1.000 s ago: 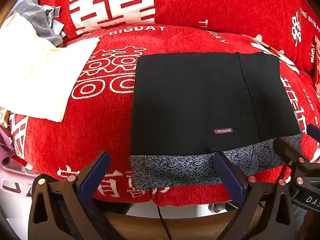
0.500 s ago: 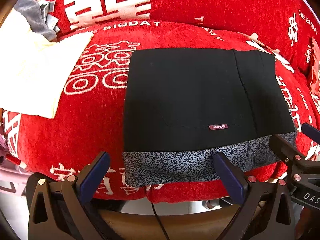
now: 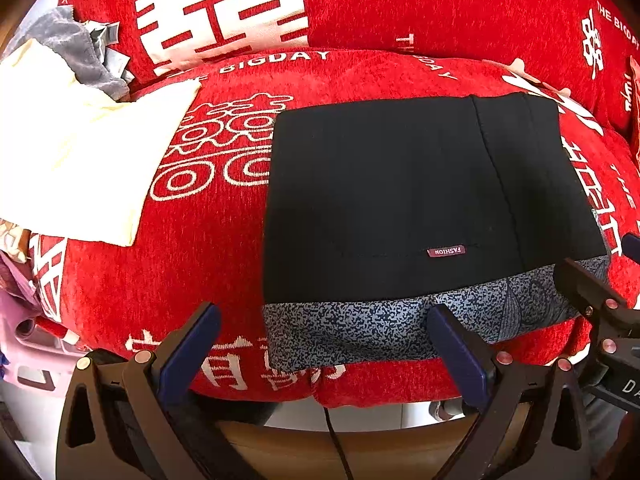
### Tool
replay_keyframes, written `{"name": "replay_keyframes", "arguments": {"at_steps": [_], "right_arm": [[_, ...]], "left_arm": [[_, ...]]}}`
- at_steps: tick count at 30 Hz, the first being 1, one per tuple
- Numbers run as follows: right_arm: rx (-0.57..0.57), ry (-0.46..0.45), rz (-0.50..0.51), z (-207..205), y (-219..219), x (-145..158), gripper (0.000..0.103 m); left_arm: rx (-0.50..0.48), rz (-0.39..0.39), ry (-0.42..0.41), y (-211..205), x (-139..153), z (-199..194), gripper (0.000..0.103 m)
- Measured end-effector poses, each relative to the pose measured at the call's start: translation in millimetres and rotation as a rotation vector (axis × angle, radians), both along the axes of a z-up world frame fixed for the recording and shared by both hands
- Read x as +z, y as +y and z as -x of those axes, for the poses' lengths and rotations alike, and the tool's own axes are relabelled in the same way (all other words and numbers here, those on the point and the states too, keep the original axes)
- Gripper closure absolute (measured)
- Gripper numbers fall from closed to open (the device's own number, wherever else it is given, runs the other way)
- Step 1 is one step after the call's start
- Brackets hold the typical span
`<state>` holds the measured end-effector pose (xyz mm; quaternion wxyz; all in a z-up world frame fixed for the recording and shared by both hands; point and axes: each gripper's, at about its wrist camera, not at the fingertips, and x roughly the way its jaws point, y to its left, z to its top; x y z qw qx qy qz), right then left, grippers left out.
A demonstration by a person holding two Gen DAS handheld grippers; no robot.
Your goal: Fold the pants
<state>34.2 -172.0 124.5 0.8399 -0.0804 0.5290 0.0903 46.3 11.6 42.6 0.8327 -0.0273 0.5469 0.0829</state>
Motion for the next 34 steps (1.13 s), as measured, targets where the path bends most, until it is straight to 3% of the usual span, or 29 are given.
{"name": "replay_keyframes", "arguments": {"at_steps": [34], "right_arm": [[-0.01,0.001,-0.001,2.7,-1.3,-1.2,0.0]], "left_arm": [[0.01,0.063,0.008,6.7,-3.2,2.5,0.0]]}}
